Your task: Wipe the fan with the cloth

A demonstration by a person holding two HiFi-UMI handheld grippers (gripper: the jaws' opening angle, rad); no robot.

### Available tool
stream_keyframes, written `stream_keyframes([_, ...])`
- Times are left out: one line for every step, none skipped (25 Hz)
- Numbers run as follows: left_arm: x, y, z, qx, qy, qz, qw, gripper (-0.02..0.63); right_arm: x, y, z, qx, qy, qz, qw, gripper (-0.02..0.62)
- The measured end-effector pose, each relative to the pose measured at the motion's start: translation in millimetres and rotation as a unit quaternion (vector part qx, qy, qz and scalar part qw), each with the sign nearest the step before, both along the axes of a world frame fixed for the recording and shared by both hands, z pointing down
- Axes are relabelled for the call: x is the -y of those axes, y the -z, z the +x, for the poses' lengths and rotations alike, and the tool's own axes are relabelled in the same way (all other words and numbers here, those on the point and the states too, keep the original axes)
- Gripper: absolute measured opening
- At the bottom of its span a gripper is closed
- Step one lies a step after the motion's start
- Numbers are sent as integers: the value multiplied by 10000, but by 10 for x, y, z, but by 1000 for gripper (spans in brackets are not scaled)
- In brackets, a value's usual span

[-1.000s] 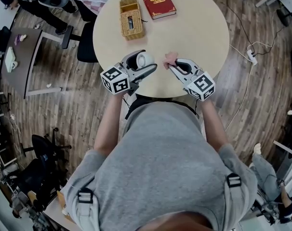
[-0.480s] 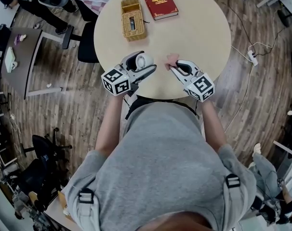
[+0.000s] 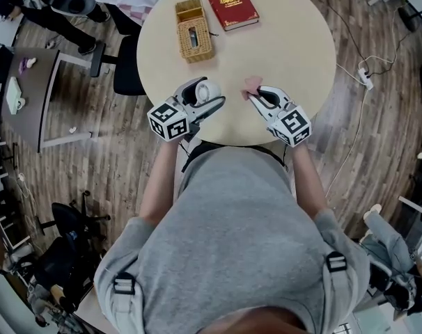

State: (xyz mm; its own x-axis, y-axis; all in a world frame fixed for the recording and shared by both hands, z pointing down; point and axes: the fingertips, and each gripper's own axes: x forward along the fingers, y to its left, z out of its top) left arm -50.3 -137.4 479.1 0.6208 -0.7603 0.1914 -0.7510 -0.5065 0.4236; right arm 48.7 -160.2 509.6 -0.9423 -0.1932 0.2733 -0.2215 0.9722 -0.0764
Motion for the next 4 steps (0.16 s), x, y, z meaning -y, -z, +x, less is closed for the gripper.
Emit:
stream_keyframes([14, -2, -30, 0, -10, -8, 10000, 379, 11, 1, -25, -1, -23, -5, 10000, 41])
stream_keyframes([30, -3, -62, -1, -18, -14, 10000, 379, 22, 1, -52, -2, -44, -10, 10000, 41])
stream_keyframes([46, -2, -93, -3, -25, -18, 10000, 379, 33, 1, -80, -6, -63, -15, 10000, 41])
stream_keyframes([62, -1, -125, -5, -32, -21, 10000, 379, 43, 2, -109, -10, -81, -18, 10000, 41])
